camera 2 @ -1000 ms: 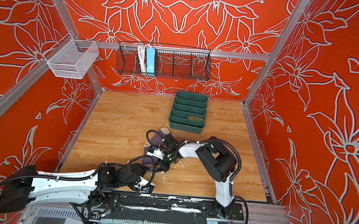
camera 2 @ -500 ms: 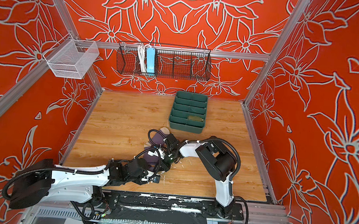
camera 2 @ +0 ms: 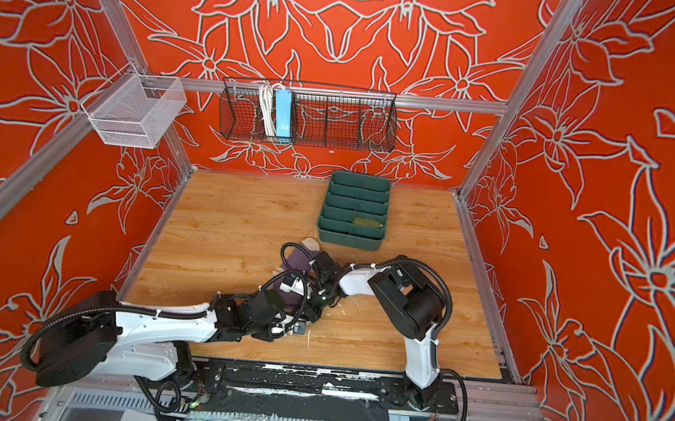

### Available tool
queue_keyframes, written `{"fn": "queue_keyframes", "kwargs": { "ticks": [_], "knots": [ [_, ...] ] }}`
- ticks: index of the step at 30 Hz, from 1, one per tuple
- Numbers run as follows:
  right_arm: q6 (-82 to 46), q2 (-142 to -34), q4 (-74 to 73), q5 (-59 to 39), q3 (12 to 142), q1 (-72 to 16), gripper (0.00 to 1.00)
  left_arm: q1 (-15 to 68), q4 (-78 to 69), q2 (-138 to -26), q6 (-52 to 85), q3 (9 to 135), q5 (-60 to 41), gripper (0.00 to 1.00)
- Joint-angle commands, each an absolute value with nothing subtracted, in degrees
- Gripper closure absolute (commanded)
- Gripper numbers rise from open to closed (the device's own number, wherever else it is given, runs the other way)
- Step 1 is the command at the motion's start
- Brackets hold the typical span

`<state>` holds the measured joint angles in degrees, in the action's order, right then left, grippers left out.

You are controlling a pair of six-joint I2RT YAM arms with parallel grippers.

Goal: Roll the socks

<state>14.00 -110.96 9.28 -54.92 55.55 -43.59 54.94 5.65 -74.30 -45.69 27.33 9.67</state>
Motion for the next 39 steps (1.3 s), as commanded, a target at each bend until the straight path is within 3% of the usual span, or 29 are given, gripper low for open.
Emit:
{"fn": "queue_keyframes", "kwargs": {
  "ticks": [1,2,5,10,14,21,24,27,39],
  "knots": [
    [13.38,-110.42,11.05,-51.28,51.96,-43.19,1.00,53.54,10.54,-77.45,-43.70,28.26,9.93,0.90],
    [12.60,-109.72,9.82,-51.39,51.14,-43.06,1.00,53.53,10.55,-78.01,-43.61,28.51,10.14,0.93],
    [9.61,-106.20,5.27,-50.58,47.76,-42.42,0.83,53.52,10.75,-78.44,-43.06,29.39,9.88,1.00],
    [4.00,-96.05,0.27,-43.71,40.37,-40.98,0.57,53.50,12.35,-78.21,-41.44,31.13,2.87,1.00],
    [-0.30,-82.89,3.68,-28.52,36.25,-38.94,0.49,53.79,17.64,-79.70,-37.76,35.73,-1.07,1.00],
    [-3.91,-47.53,5.40,6.92,29.56,-36.83,0.29,53.96,25.60,-83.51,-28.71,44.17,-3.53,1.00],
    [-0.02,-36.17,2.88,13.61,27.25,-36.79,0.29,54.05,27.92,-85.88,-24.49,47.15,-4.48,1.00],
    [6.62,-30.12,4.97,11.98,27.91,-36.82,0.30,54.14,30.07,-88.85,-20.70,50.13,-6.09,1.00],
    [15.26,-31.99,13.25,9.11,35.37,-36.83,0.30,57.48,32.93,-98.20,-7.47,59.86,-5.77,1.00]
  ]
}}
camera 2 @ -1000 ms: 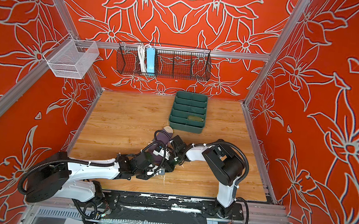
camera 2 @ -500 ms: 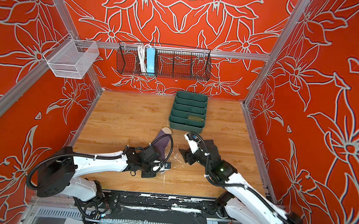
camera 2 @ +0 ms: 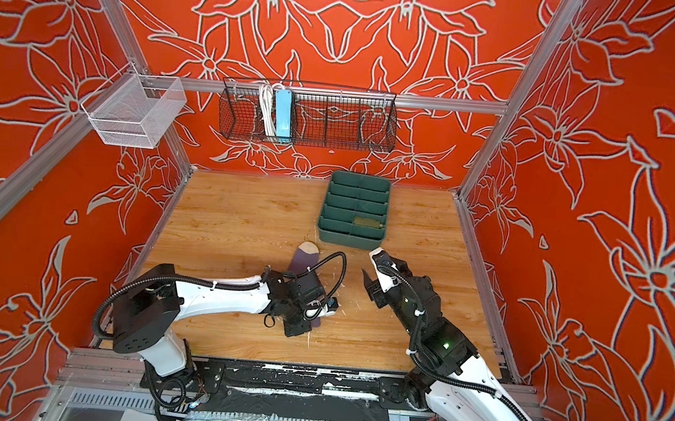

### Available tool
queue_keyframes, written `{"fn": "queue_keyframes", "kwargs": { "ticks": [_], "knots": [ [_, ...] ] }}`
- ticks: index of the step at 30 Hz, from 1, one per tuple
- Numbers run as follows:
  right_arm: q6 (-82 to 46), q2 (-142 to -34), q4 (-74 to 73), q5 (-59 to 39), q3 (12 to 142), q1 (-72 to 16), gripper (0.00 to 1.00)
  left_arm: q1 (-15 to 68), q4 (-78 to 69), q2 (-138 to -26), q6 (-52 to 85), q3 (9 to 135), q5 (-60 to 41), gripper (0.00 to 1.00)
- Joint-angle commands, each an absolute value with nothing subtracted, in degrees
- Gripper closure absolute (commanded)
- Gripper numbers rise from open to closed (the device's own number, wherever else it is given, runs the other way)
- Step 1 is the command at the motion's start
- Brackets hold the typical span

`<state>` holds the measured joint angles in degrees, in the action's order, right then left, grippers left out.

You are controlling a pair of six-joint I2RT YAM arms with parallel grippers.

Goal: Roll the socks

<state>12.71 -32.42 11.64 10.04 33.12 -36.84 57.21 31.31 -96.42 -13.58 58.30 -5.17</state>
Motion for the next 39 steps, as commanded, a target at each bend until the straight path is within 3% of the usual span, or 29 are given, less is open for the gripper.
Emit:
{"fn": "queue_keyframes", "kwargs": {
  "ticks": [1,10,18,25,39],
  "knots": [
    [15.69,-31.99,13.87,7.91,35.58,-36.83,0.30,57.52,31.93,-98.86,-5.68,59.49,-6.30,1.00],
    [19.40,-33.31,22.01,-1.72,36.82,-37.44,0.32,59.30,13.29,-97.48,5.64,42.51,-9.13,1.00],
    [43.67,-33.25,40.65,-18.69,37.40,-42.52,0.31,59.33,9.68,-98.05,5.88,38.43,-14.83,1.00],
    [57.93,-34.29,27.72,-6.34,22.81,-58.63,0.34,59.16,6.14,-99.19,4.47,35.88,-17.99,1.00],
    [68.06,-60.33,8.93,-1.86,24.57,-59.41,0.42,59.24,5.20,-100.83,1.75,34.79,-21.65,1.00]
  ]
}}
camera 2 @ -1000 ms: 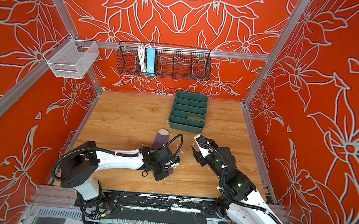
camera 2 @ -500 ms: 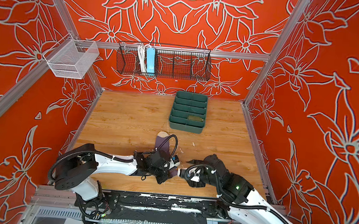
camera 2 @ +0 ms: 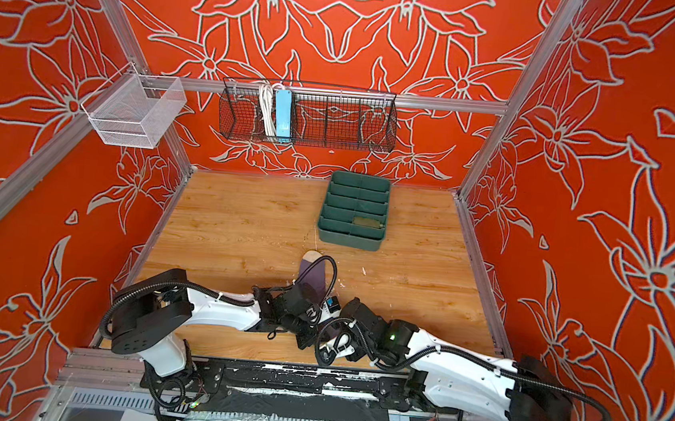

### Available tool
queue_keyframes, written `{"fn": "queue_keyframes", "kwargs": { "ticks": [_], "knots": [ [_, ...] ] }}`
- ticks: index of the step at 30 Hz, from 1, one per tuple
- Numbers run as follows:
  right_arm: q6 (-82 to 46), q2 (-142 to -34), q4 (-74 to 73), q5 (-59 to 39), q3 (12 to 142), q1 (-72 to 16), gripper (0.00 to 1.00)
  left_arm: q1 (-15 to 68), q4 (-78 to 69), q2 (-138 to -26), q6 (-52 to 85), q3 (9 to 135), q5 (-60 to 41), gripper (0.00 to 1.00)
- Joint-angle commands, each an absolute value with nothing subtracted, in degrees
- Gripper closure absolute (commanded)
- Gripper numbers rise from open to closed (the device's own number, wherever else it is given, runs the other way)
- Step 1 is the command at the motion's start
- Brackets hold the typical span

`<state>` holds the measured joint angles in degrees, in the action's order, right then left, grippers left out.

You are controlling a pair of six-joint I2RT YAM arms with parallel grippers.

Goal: Roll the socks

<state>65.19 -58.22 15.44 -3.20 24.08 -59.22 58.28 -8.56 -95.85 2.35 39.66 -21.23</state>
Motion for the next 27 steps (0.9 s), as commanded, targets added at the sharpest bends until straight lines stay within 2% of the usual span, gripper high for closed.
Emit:
{"fn": "queue_keyframes", "kwargs": {
  "ticks": [1,6,13,16,19,20,24,27],
  "knots": [
    [68.31,-61.36,7.40,-1.31,24.33,-59.33,0.44,59.23,4.95,-100.60,1.89,34.44,-21.64,1.00],
    [69.95,-66.95,5.98,-0.96,24.76,-59.26,0.54,59.24,3.43,-98.80,2.72,32.31,-21.10,1.00],
    [70.64,-70.16,6.67,-1.21,25.42,-59.24,0.78,59.33,4.65,-94.70,2.02,31.99,-19.61,0.99],
    [69.87,-70.27,8.46,-1.48,26.14,-59.33,0.91,59.33,5.32,-92.10,1.54,32.30,-17.74,0.89],
    [68.81,-69.66,11.53,-1.32,27.17,-59.52,0.99,59.33,6.00,-88.29,1.81,32.36,-15.73,0.71],
    [68.28,-69.28,12.21,-1.47,27.29,-59.50,1.00,59.33,6.08,-86.18,2.14,32.15,-14.96,0.65],
    [66.72,-68.11,14.65,-2.70,27.16,-59.59,1.00,59.33,4.94,-74.76,5.04,29.45,-10.07,0.52],
    [63.71,-67.47,15.45,-2.98,27.73,-59.63,1.00,59.24,5.47,-61.79,8.48,26.62,0.25,0.46]
  ]
}}
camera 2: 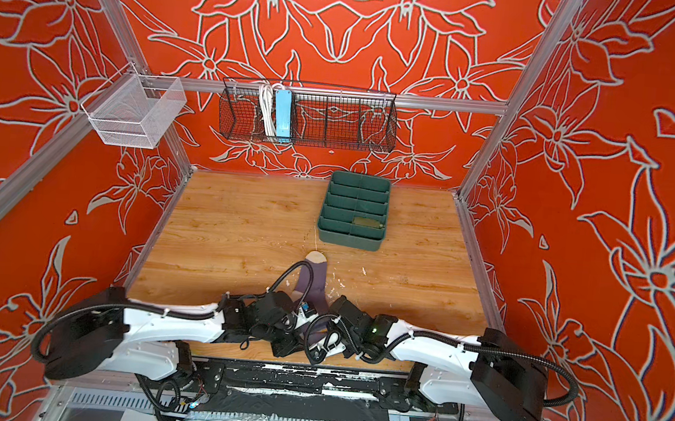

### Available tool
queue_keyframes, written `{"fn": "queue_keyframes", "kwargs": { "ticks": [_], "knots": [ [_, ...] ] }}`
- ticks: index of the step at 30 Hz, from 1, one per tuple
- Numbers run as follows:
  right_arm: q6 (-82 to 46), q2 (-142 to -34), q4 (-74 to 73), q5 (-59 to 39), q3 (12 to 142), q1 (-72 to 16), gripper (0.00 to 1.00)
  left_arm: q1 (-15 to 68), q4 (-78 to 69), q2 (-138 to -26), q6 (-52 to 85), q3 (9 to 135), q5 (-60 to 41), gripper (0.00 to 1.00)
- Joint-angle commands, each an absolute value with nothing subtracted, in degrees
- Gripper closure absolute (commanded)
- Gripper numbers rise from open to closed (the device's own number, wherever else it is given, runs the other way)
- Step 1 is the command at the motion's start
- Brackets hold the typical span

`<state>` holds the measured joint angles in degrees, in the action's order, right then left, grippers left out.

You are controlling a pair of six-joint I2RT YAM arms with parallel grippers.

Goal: Roll the socks

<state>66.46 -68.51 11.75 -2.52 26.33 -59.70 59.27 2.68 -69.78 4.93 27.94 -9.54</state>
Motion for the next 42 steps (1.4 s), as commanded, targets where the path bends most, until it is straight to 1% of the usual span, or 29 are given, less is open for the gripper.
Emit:
{"fn": "queue_keyframes", "kwargs": {
  "ticks": [1,2,3,5,7,8,10,14,17,20,25,29,33,37,42],
  "knots": [
    [63.21,-67.41,15.82,-3.20,27.99,-59.68,1.00,59.09,5.73,-57.37,10.24,25.62,5.59,0.39],
    [63.11,-67.24,16.22,-3.34,28.12,-59.68,1.00,58.44,5.10,-51.27,12.26,24.48,11.29,0.32],
    [63.11,-67.24,16.19,-3.26,28.13,-59.68,1.00,57.21,3.85,-47.74,14.16,23.55,15.31,0.29],
    [63.02,-67.50,15.41,-2.94,27.95,-59.68,1.00,52.16,-3.00,-43.03,17.60,21.04,18.93,0.29],
    [62.57,-68.29,14.36,-2.74,28.11,-59.77,1.00,46.33,-5.60,-43.88,21.11,22.06,17.12,0.29],
    [61.88,-68.95,14.17,-2.56,28.51,-59.72,1.00,43.75,-4.80,-46.35,22.29,24.23,15.02,0.29],
    [60.82,-70.48,14.48,-2.13,29.69,-59.77,1.00,41.56,-0.70,-53.02,24.14,30.44,12.25,0.27],
    [59.14,-73.66,14.33,-0.15,30.93,-59.77,1.00,41.40,2.75,-70.27,25.91,42.28,2.35,0.26],
    [57.88,-74.14,13.42,0.07,30.97,-59.85,1.00,41.48,-0.38,-79.68,29.43,46.72,-2.33,0.26],
    [55.61,-73.53,13.37,-0.12,31.25,-59.85,1.00,41.94,-3.78,-87.52,31.61,49.84,-4.02,0.26],
    [51.86,-72.00,13.97,-0.18,31.83,-60.54,1.00,43.93,2.42,-100.46,30.36,59.19,-1.20,0.26],
    [50.11,-70.55,14.33,0.48,31.32,-61.47,1.00,44.65,1.98,-107.02,31.61,62.37,1.40,0.26],
    [47.79,-69.59,14.46,0.79,31.01,-61.85,1.00,46.26,2.98,-112.55,30.81,66.88,1.40,0.26],
    [43.30,-69.84,15.52,0.93,32.40,-61.87,1.00,48.01,3.00,-117.38,30.62,71.24,-0.19,0.25],
    [37.67,-70.09,16.33,-0.05,33.39,-61.87,1.00,50.00,1.85,-120.89,27.95,76.40,-5.18,0.25]
  ]
}}
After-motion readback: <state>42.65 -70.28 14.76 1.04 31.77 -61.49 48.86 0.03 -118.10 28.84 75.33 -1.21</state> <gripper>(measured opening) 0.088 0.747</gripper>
